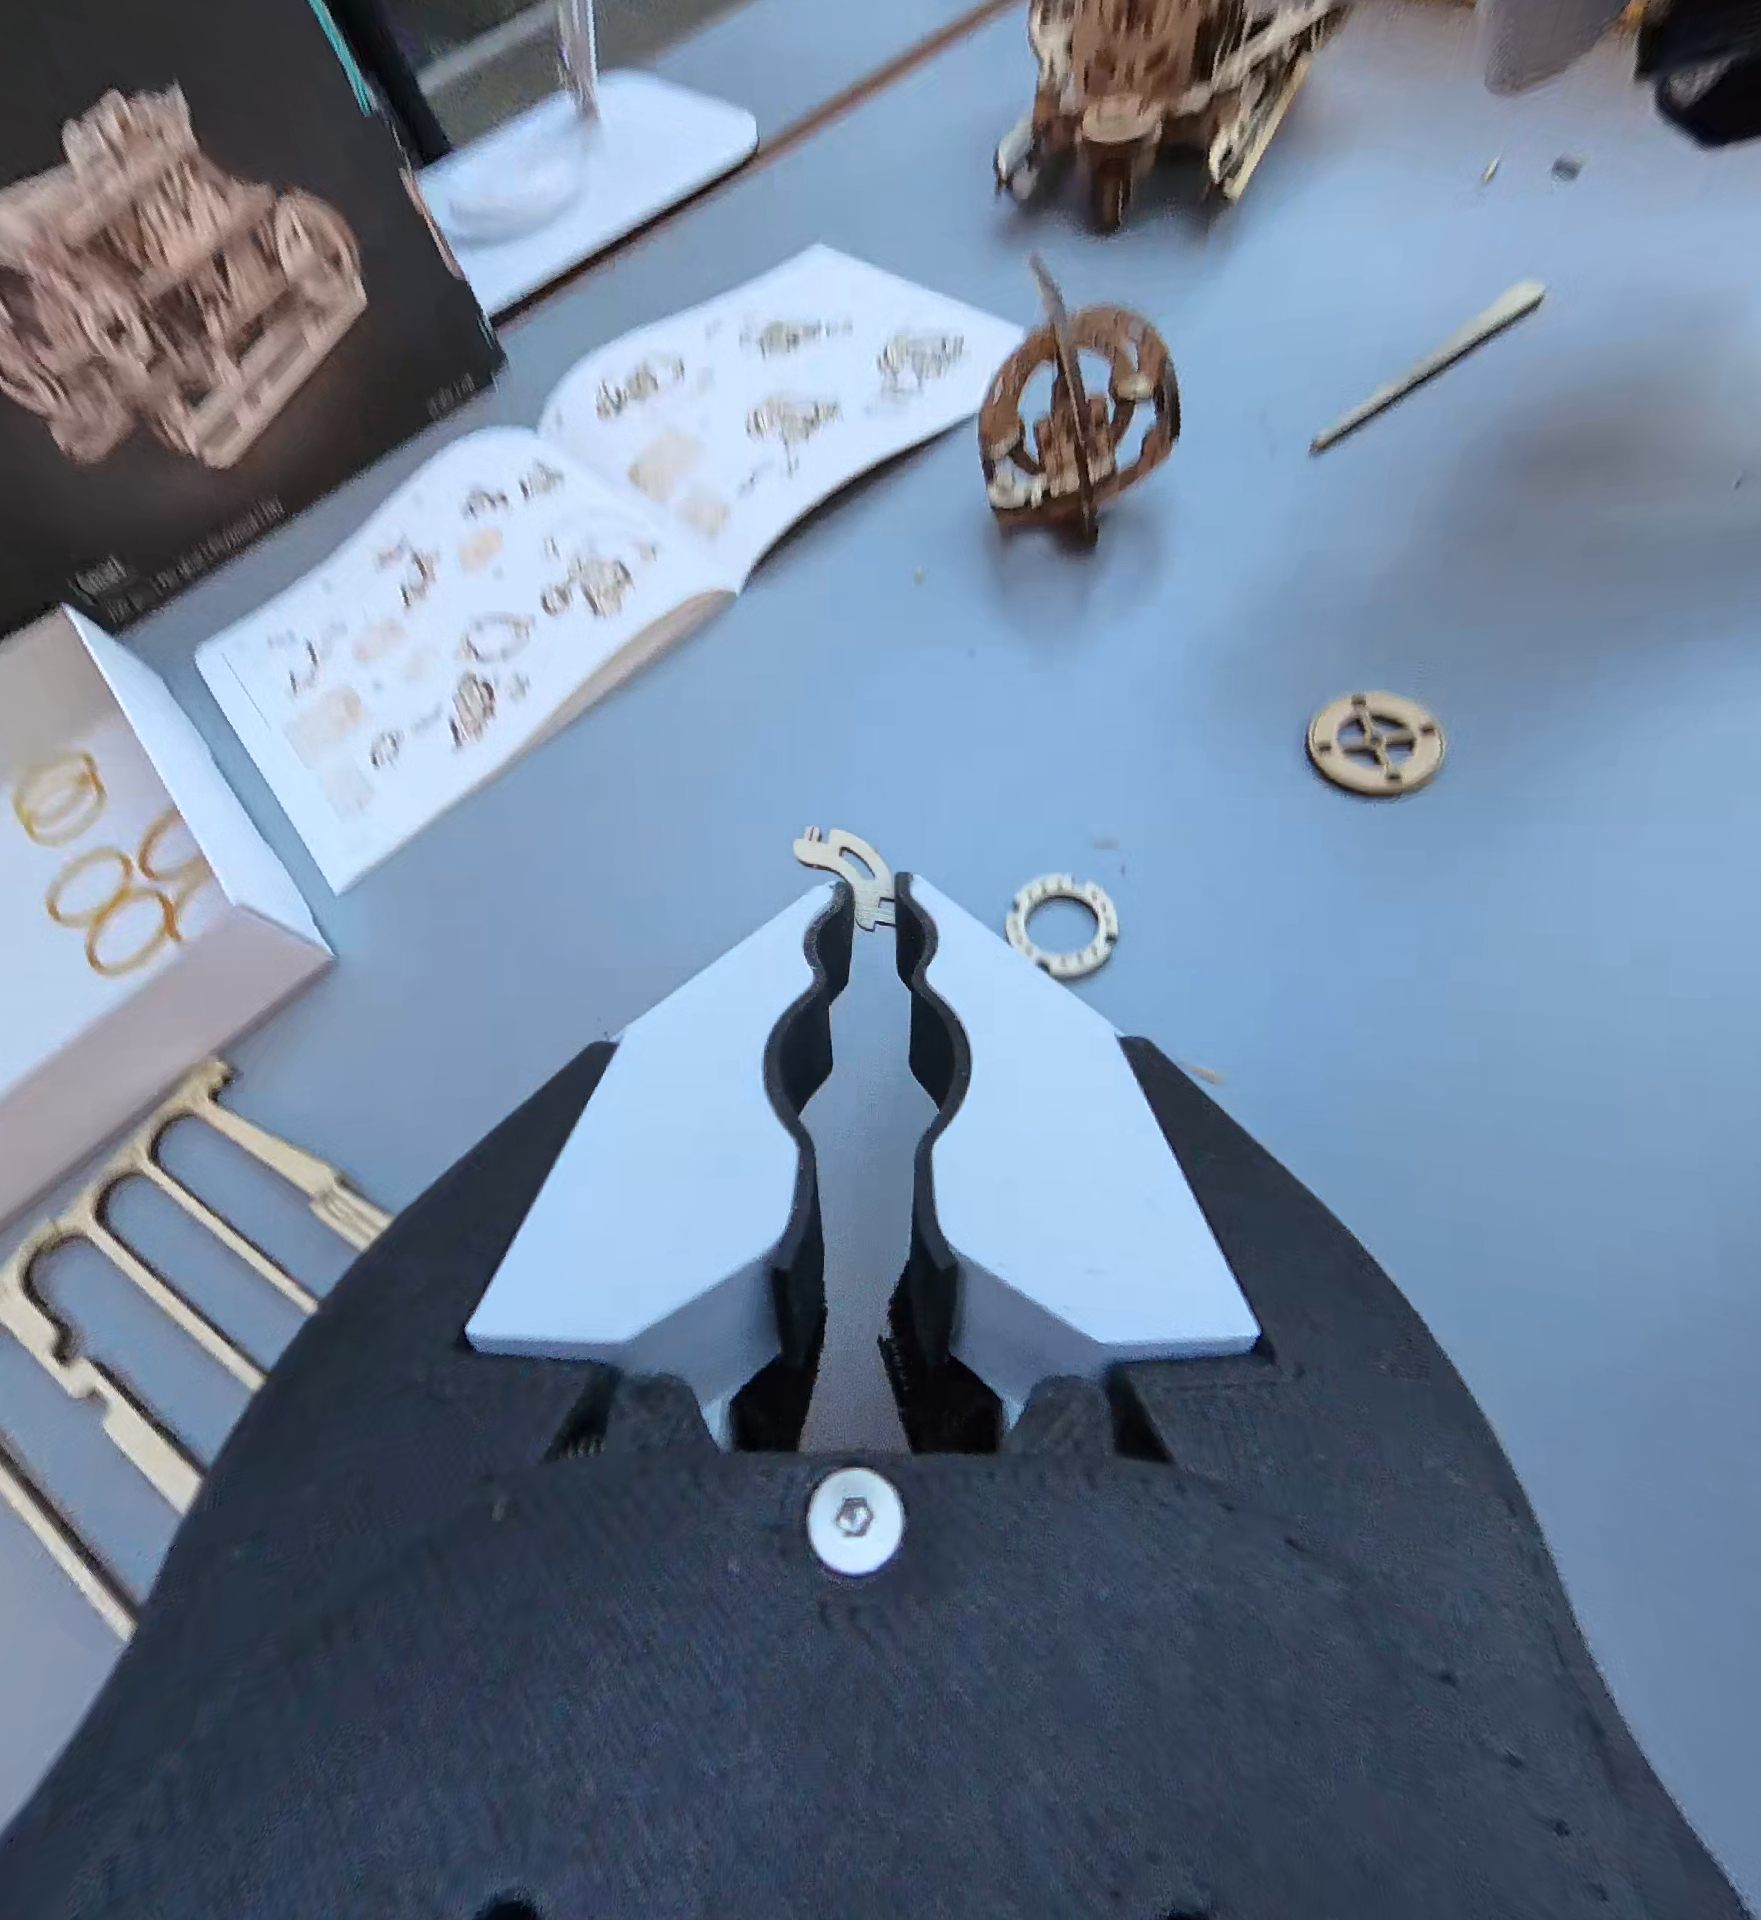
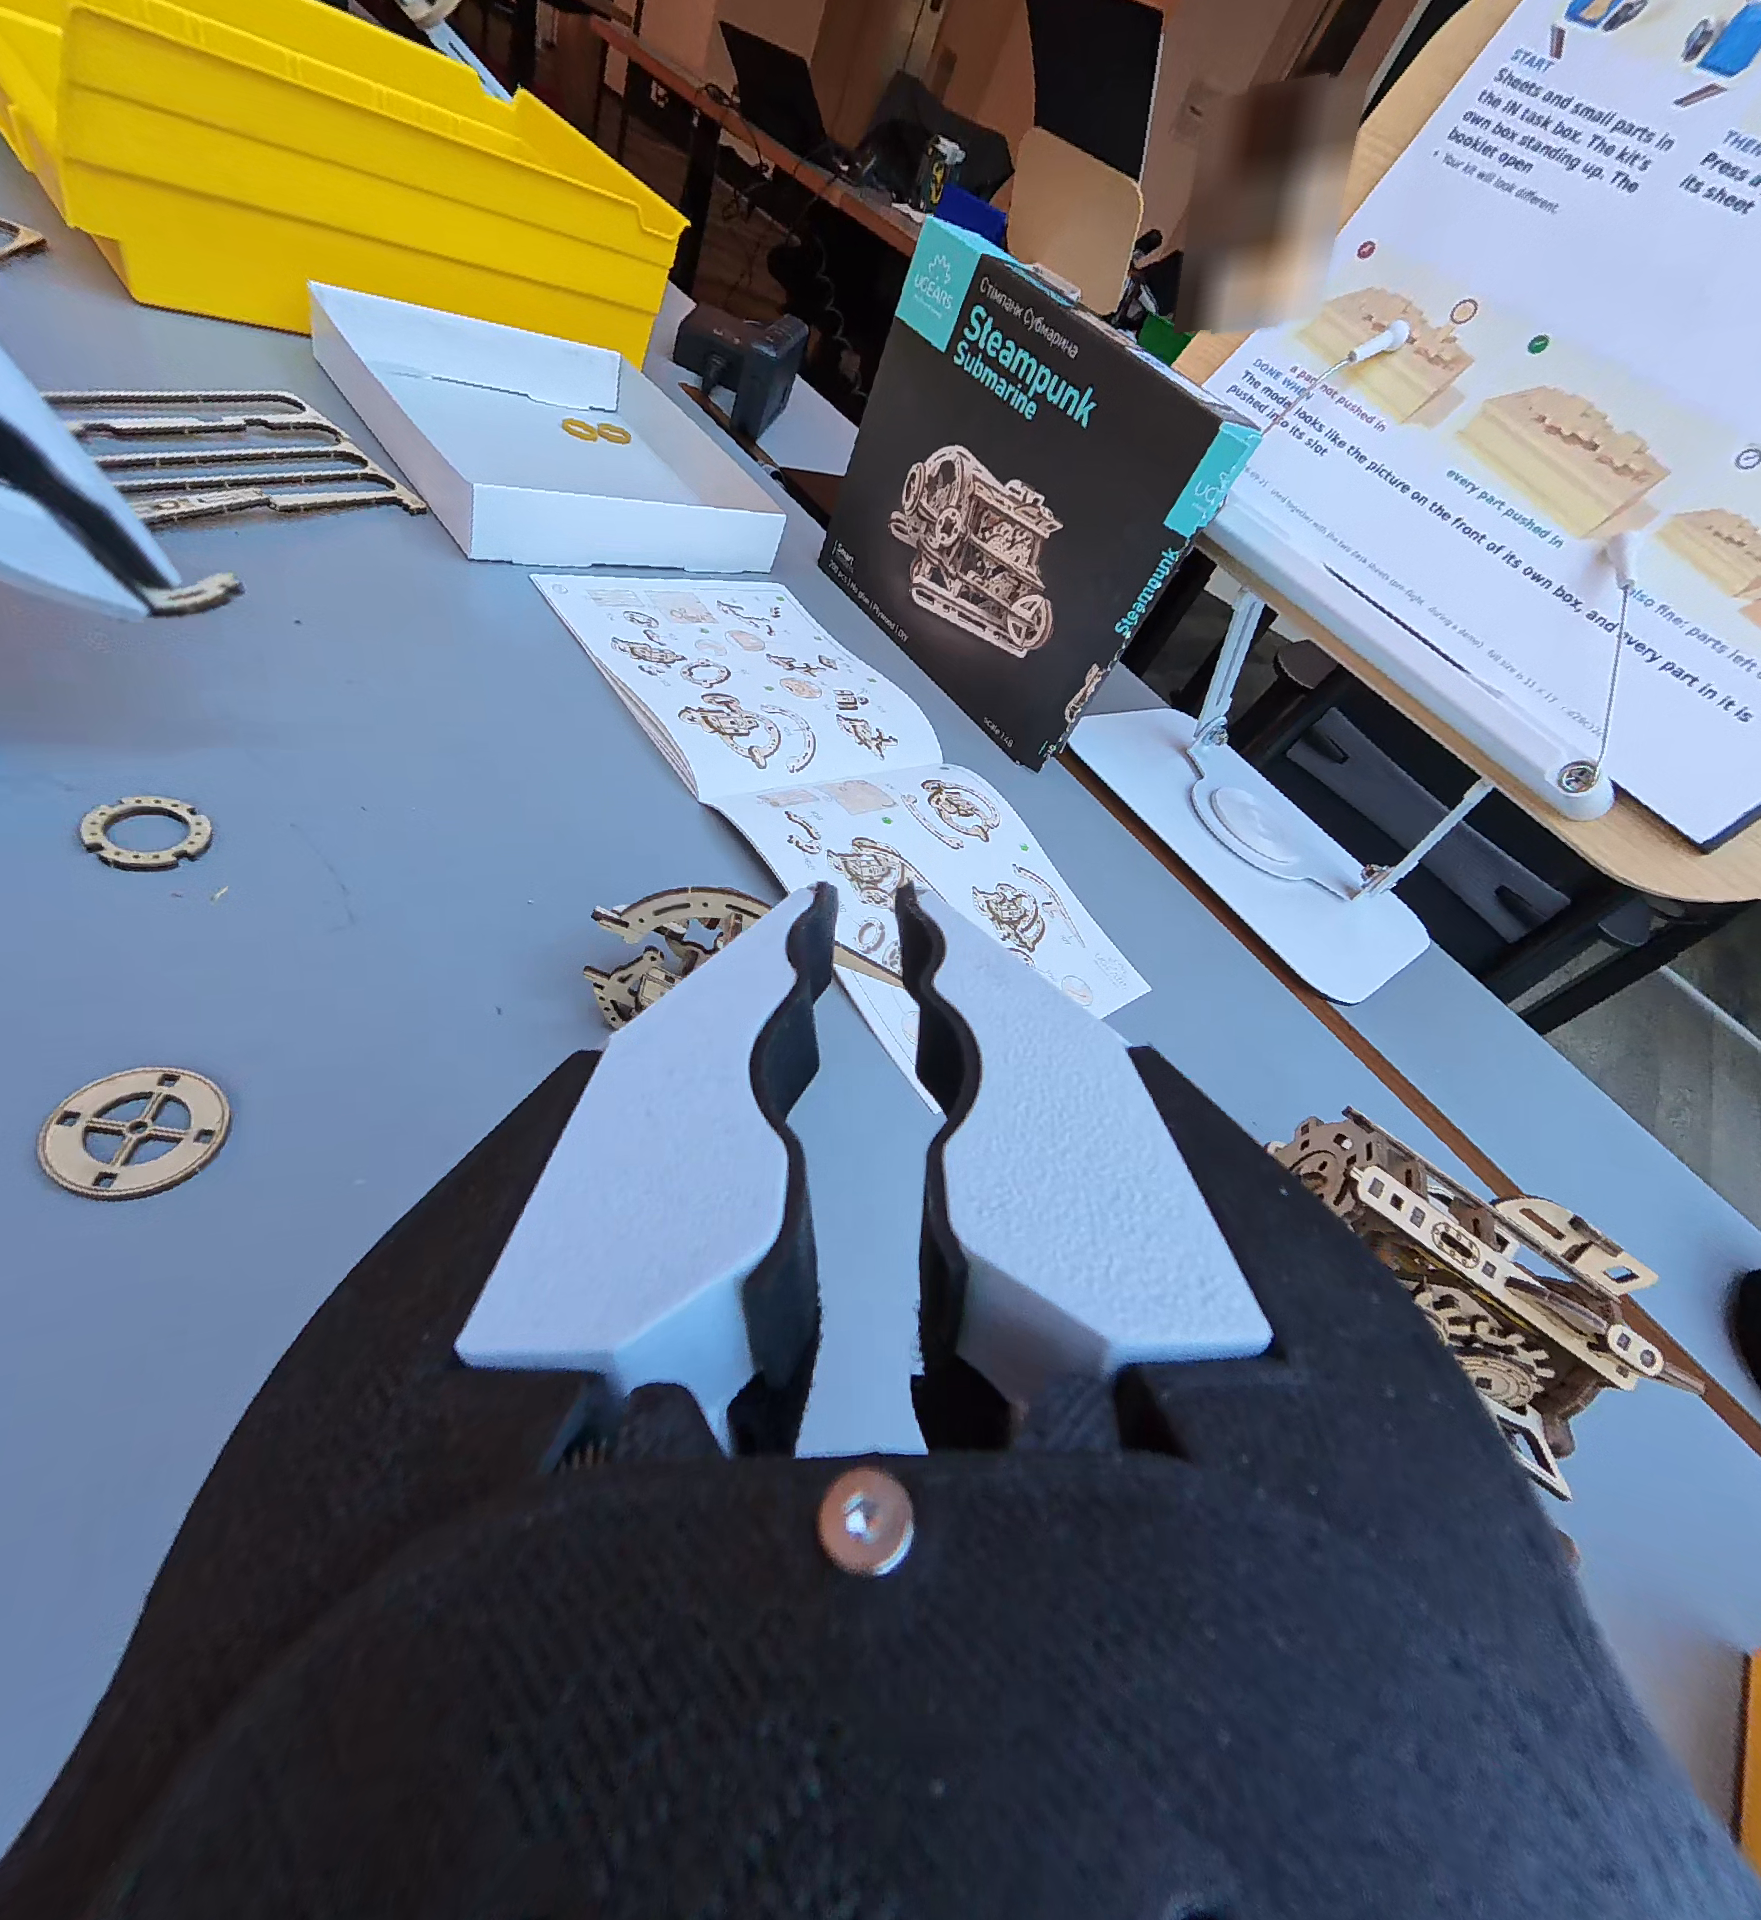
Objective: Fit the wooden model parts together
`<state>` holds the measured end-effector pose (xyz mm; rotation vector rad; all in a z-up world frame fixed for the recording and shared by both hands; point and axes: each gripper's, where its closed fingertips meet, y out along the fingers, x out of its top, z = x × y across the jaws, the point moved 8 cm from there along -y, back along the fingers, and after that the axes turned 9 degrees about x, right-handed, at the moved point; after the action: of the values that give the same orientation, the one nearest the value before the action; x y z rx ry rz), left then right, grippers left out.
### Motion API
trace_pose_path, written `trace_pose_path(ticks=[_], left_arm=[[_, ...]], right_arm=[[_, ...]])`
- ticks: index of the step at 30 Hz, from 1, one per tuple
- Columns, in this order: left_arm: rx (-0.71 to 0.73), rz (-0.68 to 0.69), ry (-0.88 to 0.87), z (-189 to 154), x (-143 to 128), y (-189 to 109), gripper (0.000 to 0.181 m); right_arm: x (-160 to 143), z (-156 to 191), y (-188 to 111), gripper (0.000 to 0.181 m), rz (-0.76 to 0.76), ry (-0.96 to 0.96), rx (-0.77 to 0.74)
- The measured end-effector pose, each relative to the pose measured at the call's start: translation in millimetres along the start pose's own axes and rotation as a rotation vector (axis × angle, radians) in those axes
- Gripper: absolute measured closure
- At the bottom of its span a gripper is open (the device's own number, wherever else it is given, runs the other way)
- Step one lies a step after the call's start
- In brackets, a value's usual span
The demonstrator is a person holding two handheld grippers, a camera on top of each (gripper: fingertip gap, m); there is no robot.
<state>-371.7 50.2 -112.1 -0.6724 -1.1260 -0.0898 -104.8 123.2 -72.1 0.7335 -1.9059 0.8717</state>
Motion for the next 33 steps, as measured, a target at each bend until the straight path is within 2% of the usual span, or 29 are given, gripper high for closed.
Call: trace_pose_path(ticks=[4, 10, 14, 18, 21, 23, 26, 29, 33], left_arm=[[-0.039, -0.074, 0.055, -4.9, 21.0, 14.3, 0.175], [-0.309, -0.132, -0.012, -33.6, 58.4, 32.3, 0.175], [-0.338, -0.113, 0.045, -39.0, 72.3, 43.8, 0.175], [-0.384, -0.105, 0.005, -42.9, 77.7, 56.9, 0.175], [-0.391, -0.106, -0.002, -39.5, 85.0, 64.1, 0.175], [-0.343, -0.124, 0.027, -31.9, 88.5, 68.9, 0.175], [-0.256, -0.12, 0.056, -20.5, 78.9, 75.5, 0.175], [-0.229, -0.14, -0.022, -13.7, 64.2, 75.7, 0.175], [-0.138, -0.186, -0.006, -2.4, 62.2, 75.0, 0.175]], right_arm=[[-2.5, -2.4, -0.3, 0.171, 0.002, 0.012, -0.009], [-4.3, -9.5, -4.0, 0.172, 0.031, 0.04, -0.042], [-3.4, -12.5, -7.0, 0.173, 0.024, 0.071, -0.052], [-7.0, -12.5, -4.5, 0.173, 0.028, 0.105, -0.039], [-12.1, -12.2, -0.3, 0.174, 0.041, 0.126, -0.027], [-15.4, -13.0, 1.3, 0.174, 0.045, 0.133, -0.03], [-17.7, -15.4, 0.8, 0.175, 0.028, 0.154, -0.035], [-19.7, -19.3, -1.4, 0.175, 0.007, 0.157, -0.055], [-24.8, -25.6, -3.7, 0.176, -0.016, 0.162, -0.083]])
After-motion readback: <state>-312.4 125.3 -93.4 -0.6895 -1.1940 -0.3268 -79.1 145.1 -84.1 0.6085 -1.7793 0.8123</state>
